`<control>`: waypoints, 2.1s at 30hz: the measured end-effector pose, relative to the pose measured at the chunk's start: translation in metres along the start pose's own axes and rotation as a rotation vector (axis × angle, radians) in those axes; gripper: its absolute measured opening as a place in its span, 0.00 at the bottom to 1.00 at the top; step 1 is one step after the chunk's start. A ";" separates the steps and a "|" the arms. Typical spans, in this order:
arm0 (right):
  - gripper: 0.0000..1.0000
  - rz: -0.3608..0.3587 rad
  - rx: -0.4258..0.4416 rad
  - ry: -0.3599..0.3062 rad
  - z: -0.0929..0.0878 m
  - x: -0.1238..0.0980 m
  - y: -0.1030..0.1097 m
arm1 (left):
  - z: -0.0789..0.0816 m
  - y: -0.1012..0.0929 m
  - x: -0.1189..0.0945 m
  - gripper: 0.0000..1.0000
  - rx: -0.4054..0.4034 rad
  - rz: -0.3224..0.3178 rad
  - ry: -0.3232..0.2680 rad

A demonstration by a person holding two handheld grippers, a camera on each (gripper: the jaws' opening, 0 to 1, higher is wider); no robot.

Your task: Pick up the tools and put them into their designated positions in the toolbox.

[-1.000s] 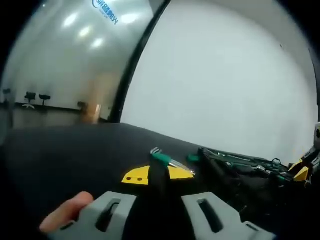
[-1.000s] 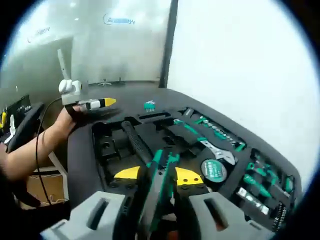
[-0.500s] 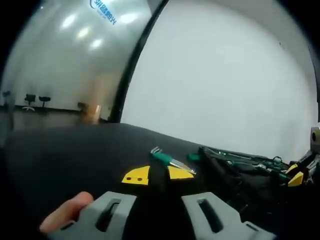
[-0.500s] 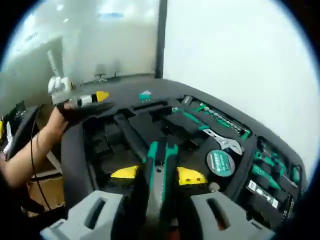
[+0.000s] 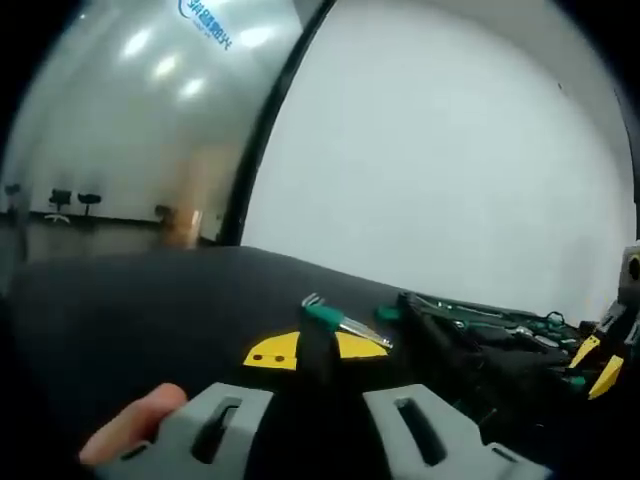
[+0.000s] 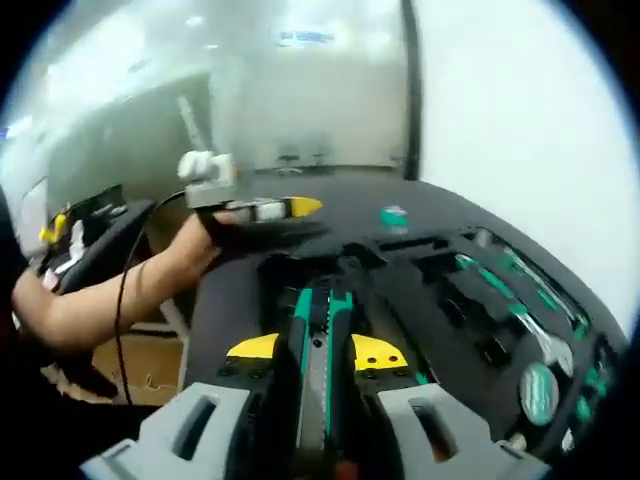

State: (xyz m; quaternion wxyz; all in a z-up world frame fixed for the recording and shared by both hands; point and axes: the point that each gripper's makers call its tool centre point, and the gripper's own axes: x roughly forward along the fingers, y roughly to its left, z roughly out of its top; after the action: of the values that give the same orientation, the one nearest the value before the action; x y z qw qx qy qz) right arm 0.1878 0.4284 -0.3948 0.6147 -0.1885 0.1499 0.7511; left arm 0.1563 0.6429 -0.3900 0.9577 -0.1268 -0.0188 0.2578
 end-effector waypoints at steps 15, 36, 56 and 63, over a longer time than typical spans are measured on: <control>0.24 0.184 -0.172 0.059 0.015 0.030 0.022 | 0.000 -0.003 -0.005 0.13 0.004 0.002 -0.001; 0.00 -0.413 0.187 -0.316 0.018 -0.036 -0.025 | 0.008 -0.075 -0.020 0.04 -0.014 -0.351 0.056; 0.00 -0.284 0.103 -0.192 0.003 -0.002 0.001 | -0.050 -0.155 -0.092 0.00 0.628 -0.458 0.674; 0.00 -0.291 0.073 -0.128 -0.001 -0.005 -0.002 | -0.047 -0.150 -0.076 0.00 0.690 -0.477 0.696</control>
State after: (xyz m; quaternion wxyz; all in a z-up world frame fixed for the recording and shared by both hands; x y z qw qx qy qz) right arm 0.1905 0.4236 -0.3930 0.7317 -0.1374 0.1088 0.6587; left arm 0.1681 0.4691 -0.3954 0.9253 0.1247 0.3566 -0.0327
